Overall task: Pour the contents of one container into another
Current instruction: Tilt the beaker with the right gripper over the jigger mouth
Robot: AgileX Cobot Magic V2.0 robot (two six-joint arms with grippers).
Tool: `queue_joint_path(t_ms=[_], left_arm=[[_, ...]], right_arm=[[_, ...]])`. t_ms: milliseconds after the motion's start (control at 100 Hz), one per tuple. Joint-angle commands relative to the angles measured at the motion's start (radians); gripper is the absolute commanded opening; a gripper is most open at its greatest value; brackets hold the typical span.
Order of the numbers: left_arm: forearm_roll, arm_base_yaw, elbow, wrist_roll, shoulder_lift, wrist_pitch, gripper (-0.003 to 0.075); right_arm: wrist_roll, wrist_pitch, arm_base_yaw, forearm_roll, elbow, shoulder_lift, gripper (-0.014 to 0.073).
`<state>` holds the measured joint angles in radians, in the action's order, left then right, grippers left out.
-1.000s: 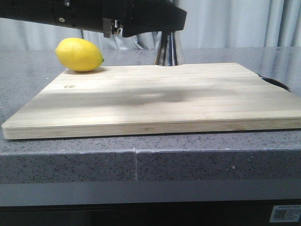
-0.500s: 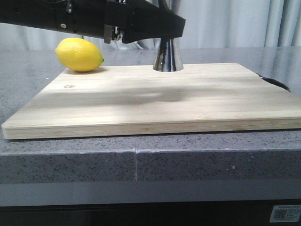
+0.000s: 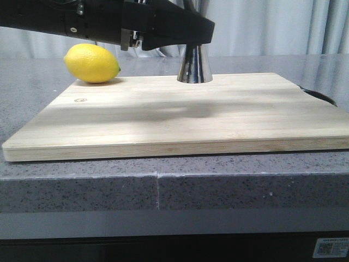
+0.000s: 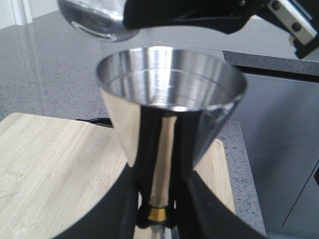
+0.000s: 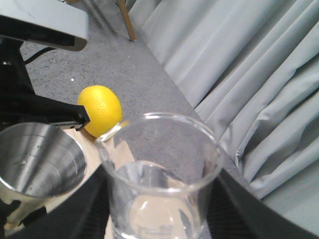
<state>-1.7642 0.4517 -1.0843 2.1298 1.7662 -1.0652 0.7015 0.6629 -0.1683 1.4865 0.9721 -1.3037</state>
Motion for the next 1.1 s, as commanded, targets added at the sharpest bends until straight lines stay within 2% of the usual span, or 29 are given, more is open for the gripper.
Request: queue_joint_path(t_ms=[0,420,1090], left_arm=[[-0.074,0.008,-0.03,-0.016,-0.044,-0.055,-0.0019],[-0.067,0.008,-0.03,-0.028,-0.044,-0.055,-0.0019],[-0.063,0.008,-0.03,-0.032,-0.044,-0.055,-0.0019]], right_arm=[[0.0,0.024,0.006,-0.018,0.044,0.027,0.0195],[0.0,-0.041,-0.083,0.052,0.081,-0.012,0.0195],[-0.001,-0.082,-0.083,0.109,0.165,-0.023,0.0195]])
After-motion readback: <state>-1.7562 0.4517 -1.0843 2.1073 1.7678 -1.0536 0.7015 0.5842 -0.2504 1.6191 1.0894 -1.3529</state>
